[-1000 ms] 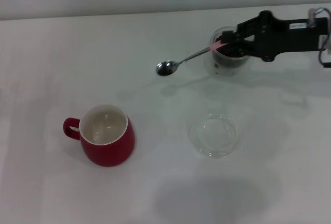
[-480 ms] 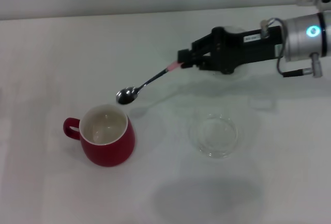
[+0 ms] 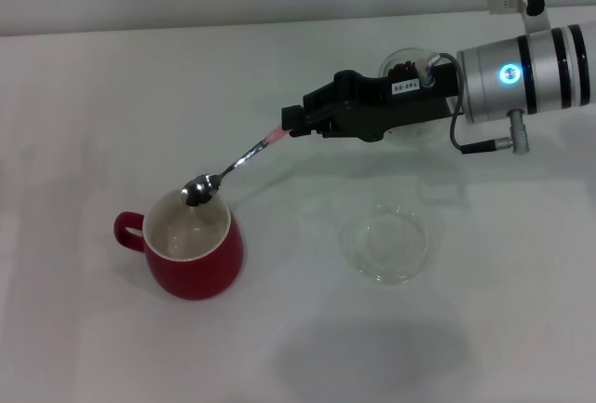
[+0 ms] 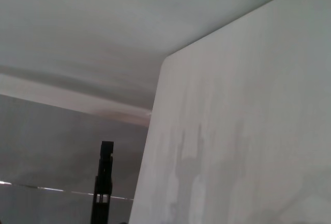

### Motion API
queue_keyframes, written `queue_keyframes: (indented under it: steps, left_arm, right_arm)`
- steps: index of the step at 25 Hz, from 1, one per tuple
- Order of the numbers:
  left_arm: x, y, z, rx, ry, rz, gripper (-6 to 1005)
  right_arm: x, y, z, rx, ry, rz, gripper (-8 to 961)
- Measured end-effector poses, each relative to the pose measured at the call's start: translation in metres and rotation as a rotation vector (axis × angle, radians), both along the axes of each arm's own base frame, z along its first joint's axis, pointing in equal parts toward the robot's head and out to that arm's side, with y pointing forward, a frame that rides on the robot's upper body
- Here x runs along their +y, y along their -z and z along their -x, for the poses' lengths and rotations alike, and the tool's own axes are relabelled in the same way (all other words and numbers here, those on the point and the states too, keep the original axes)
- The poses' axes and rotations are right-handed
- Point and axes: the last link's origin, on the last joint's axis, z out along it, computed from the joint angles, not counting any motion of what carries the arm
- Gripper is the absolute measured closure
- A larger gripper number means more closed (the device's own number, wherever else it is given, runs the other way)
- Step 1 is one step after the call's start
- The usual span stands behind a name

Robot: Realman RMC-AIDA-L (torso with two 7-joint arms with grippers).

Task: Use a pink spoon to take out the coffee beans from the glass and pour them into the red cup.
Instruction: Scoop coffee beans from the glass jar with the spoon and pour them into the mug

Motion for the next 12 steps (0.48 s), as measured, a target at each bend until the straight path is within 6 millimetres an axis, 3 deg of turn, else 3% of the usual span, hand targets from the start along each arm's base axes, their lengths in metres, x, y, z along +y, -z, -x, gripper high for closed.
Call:
queue_keyframes:
  steps: [12]
  left_arm:
    - [0.001, -0.001, 0.000, 0.003, 0.003, -0.001, 272]
  right_arm:
    - [-0.010, 0.004, 0.012, -0.064, -0.222, -0.071, 678]
